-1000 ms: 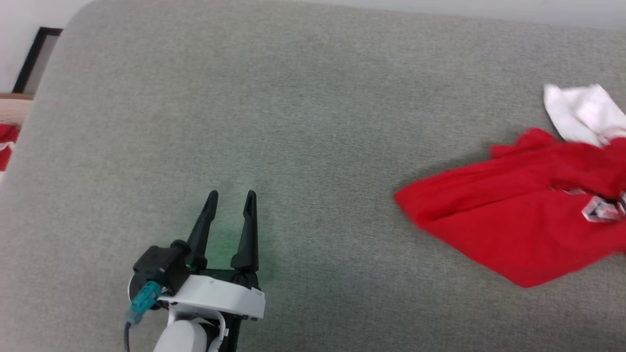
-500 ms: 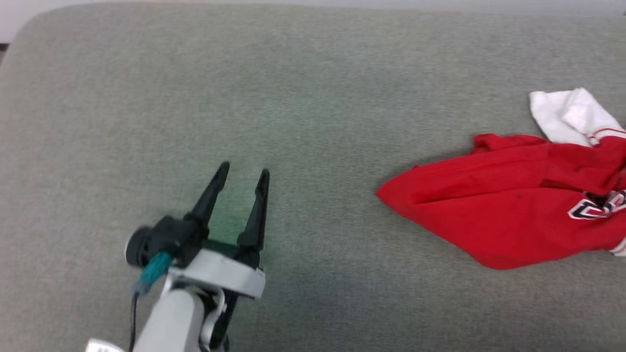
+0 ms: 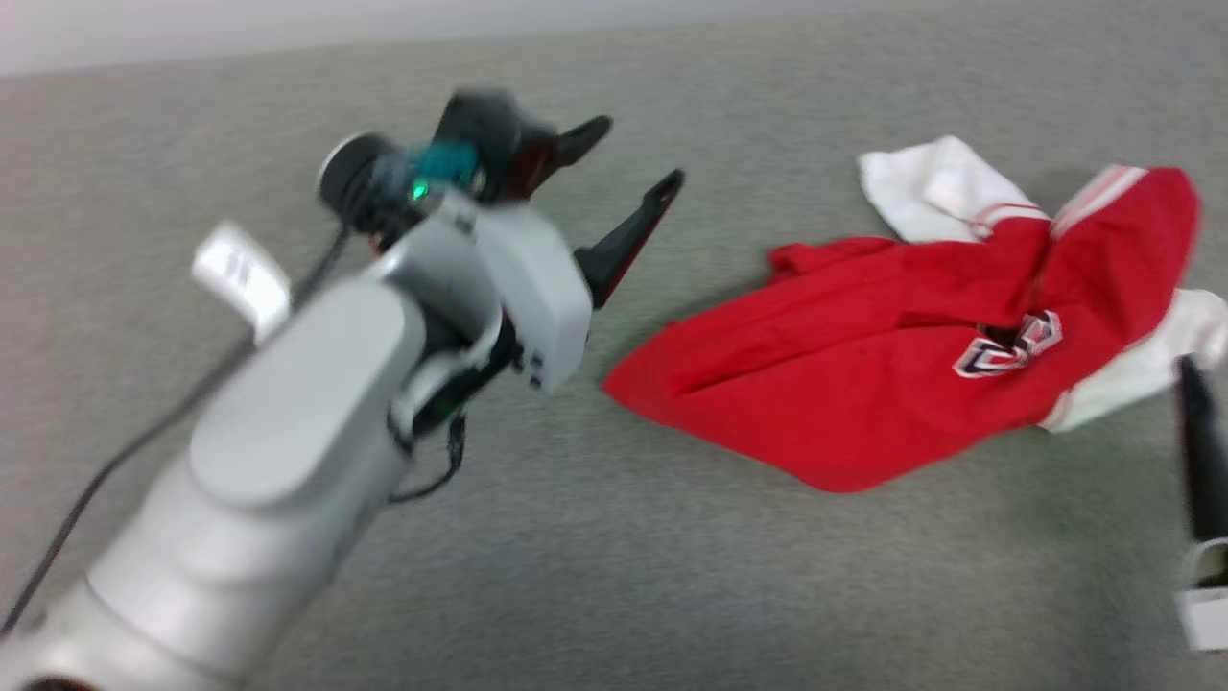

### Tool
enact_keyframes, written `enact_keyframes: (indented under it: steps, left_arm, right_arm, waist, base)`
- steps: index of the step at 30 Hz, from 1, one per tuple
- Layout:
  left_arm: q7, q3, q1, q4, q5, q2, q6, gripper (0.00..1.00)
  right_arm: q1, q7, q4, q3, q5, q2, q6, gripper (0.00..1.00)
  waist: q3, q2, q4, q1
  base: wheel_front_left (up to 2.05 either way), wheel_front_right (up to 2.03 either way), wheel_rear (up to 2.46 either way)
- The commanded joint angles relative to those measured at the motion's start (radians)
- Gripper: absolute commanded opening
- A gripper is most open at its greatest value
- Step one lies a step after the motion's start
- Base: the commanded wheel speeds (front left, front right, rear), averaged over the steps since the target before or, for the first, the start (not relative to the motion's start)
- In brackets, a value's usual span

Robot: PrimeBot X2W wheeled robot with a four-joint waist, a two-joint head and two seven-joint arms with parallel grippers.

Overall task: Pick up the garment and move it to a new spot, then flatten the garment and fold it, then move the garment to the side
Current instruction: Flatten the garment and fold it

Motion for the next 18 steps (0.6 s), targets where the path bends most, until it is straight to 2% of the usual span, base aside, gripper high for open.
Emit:
enact_keyframes:
  steps: [1,4,9,18]
  left_arm:
    - [0.042,-0.025,-0.051,0.037,-0.071,-0.004,0.001,1.00]
    - [0.169,-0.093,-0.186,0.152,-0.215,-0.004,0.001,1.00]
    - [0.315,-0.161,-0.350,0.348,-0.366,-0.030,0.000,1.00]
    - [0.499,-0.217,-0.489,0.632,-0.480,-0.085,0.000,1.00]
  right_arm:
    - [0.010,-0.003,-0.025,0.023,-0.015,0.022,-0.001,1.00]
    - [-0.010,-0.005,-0.074,0.086,-0.041,0.058,-0.001,1.00]
    - [-0.049,-0.008,-0.091,0.162,-0.060,0.120,-0.001,1.00]
    - [-0.116,-0.010,-0.070,0.272,-0.074,0.205,-0.001,1.00]
  waist:
    - [0.033,0.0000,-0.096,0.0000]
    - [0.066,0.0000,-0.164,0.0000]
    - [0.125,0.0000,-0.279,0.0000]
    - [0.209,0.0000,-0.442,0.0000]
  base:
    - [0.00,0.00,0.00]
    - [0.00,0.00,0.00]
    - [0.00,0.00,0.00]
    - [0.00,0.00,0.00]
